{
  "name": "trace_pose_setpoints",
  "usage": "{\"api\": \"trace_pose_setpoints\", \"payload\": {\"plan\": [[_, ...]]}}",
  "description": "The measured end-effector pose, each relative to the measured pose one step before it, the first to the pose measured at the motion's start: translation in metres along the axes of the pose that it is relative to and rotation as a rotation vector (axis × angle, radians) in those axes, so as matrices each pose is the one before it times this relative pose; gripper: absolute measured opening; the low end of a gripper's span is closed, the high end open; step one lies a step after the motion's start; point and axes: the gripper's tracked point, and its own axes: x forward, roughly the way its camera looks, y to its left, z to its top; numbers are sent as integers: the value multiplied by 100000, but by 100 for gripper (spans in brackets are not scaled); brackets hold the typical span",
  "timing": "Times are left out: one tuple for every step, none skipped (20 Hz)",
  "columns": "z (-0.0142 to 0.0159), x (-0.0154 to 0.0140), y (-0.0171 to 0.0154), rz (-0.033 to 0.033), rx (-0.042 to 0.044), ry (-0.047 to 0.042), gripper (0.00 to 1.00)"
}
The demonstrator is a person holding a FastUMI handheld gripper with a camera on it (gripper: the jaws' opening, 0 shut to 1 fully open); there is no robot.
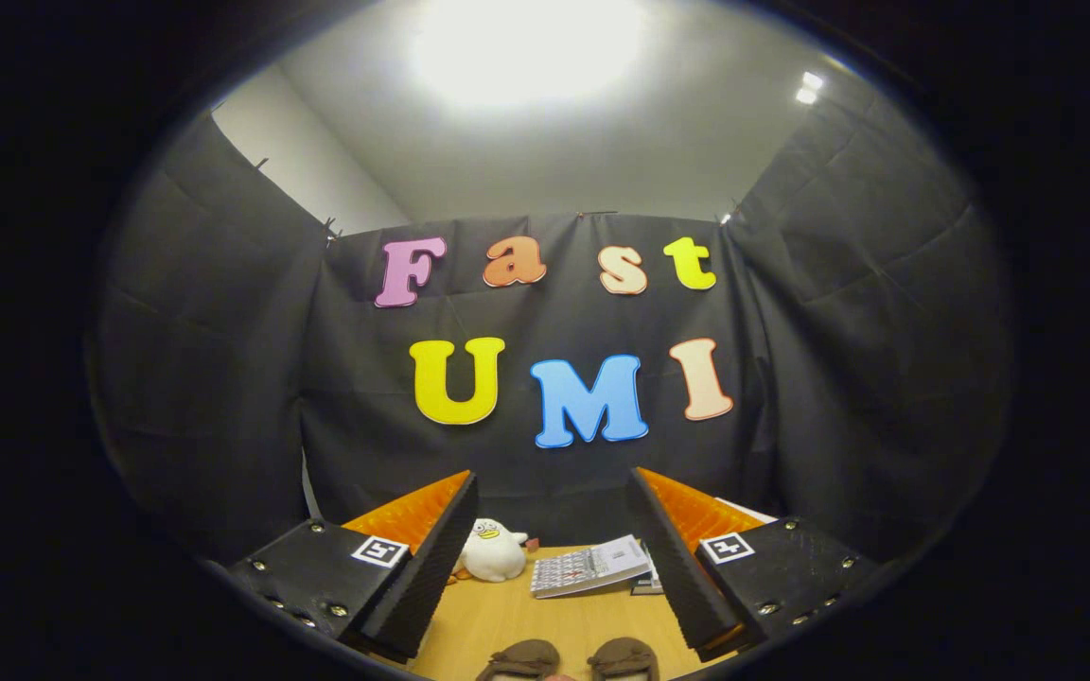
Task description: Open the storage box then place both shoes into the box .Put the left shoe in first, then the right shoe, with the right side of both shoes facing outward in a uniform manner.
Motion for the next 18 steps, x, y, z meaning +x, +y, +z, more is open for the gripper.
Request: {"api": "trace_pose_setpoints", "payload": {"plan": [[-825,47,295,1098,2681,1823,96],[-959,-98,434,1629,2824,1885,96],[-855,19,746,2227,2907,1987,96],[-934,-75,746,2394,2979,1865,96],[-921,-4,693,2120,3123,1924,96],[-1112,56,670,2305,3328,2186,97],[-1148,61,618,1824,3229,2447,96],[-1353,146,536,1679,3033,2903,96],[-1219,73,491,1919,3138,2825,96],[-1252,251,310,1349,3441,2691,96],[-1224,73,169,1043,4159,3040,97],[-1408,323,278,1206,4911,3277,97],[-1257,284,45,1125,5271,3162,97],[-1197,323,13,498,5066,2820,97],[-846,229,-215,-21,5077,2056,98],[-871,221,-154,-51,5045,2100,98],[-689,426,100,1032,4790,2221,97],[-964,520,-45,646,3885,2351,98]]}}
